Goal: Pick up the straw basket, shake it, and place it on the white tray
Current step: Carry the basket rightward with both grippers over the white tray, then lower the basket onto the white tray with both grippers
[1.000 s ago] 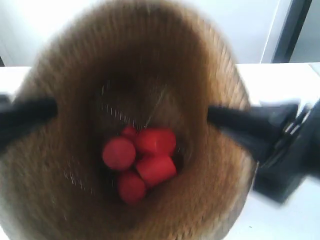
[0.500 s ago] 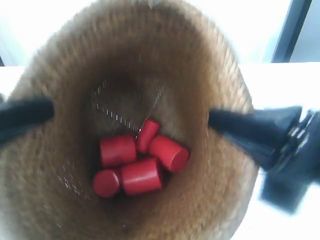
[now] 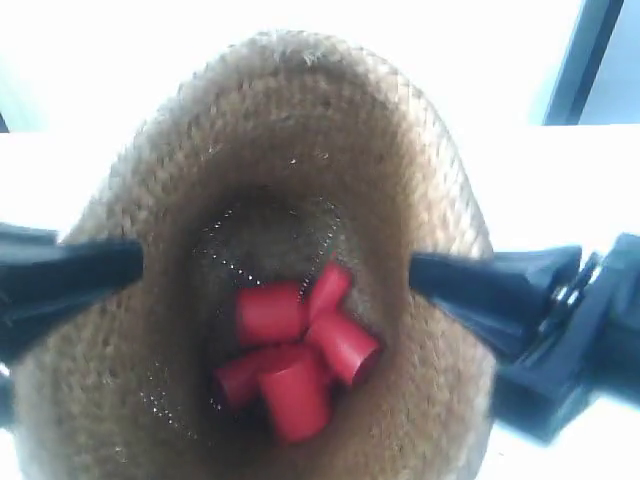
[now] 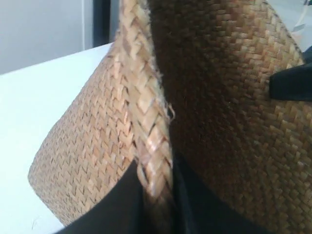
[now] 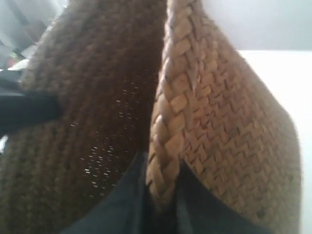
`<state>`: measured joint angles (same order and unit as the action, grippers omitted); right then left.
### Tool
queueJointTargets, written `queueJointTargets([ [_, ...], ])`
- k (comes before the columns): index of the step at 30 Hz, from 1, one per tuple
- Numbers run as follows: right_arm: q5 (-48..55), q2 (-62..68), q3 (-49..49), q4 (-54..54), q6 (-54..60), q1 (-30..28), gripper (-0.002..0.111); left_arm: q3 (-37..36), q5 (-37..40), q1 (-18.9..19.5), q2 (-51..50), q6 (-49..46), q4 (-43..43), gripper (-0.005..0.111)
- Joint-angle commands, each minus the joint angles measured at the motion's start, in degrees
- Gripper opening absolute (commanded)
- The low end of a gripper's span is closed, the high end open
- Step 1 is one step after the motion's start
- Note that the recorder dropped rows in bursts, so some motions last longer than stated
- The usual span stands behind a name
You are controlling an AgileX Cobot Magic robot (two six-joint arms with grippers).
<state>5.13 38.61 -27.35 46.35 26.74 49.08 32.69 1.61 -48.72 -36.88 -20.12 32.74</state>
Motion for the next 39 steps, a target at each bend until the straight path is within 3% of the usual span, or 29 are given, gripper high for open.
queueJointTargets([
  [1, 7.1, -4.3, -14.1, -4.2, 1.7, 0.0, 0.000, 12.6, 8.8, -0.6, 0.9, -4.4, -0.4, 0.000],
  [5, 6.8, -4.7, -9.4, -4.2, 1.0, 0.0, 0.000, 9.0, 9.9, -0.6, 0.8, -2.4, -1.6, 0.000],
  [9, -4.6, -0.5, 3.3, -1.5, 0.3, 0.0, 0.000, -0.9, 0.2, -0.6, -0.8, 1.4, -1.6, 0.000],
  [18, -0.9, -1.2, -11.1, -1.4, 0.2, -0.2, 0.000, 13.5, 2.9, -0.5, -5.4, 2.8, -1.6, 0.000],
  [22, -0.4, 0.6, -15.5, -4.8, 0.2, -3.1, 0.000, 19.2, 4.3, 2.7, -13.4, 2.8, -2.4, 0.000],
  [26, -1.7, 1.7, -15.8, -15.0, 0.2, -12.8, 0.000, 27.8, 13.4, 11.2, -24.5, 3.7, -4.5, 0.000],
  [31, -8.7, 5.3, -14.2, -18.0, 1.5, -33.7, 0.000, 31.2, 9.5, 11.4, -31.7, 3.5, -7.5, 0.000],
  [35, 0.8, 19.4, -16.5, -10.6, -3.1, -47.6, 0.000, 39.5, 20.0, 13.4, -38.4, 7.7, -8.0, 0.000],
  [37, 11.1, 27.1, -21.4, -13.2, -3.3, -51.4, 0.000, 45.4, 25.2, 15.6, -42.9, 12.7, -11.6, 0.000],
  [39, 18.1, 31.1, -25.6, -23.3, -10.4, -53.6, 0.000, 50.0, 27.8, 16.6, -47.6, 16.2, -13.6, 0.000],
])
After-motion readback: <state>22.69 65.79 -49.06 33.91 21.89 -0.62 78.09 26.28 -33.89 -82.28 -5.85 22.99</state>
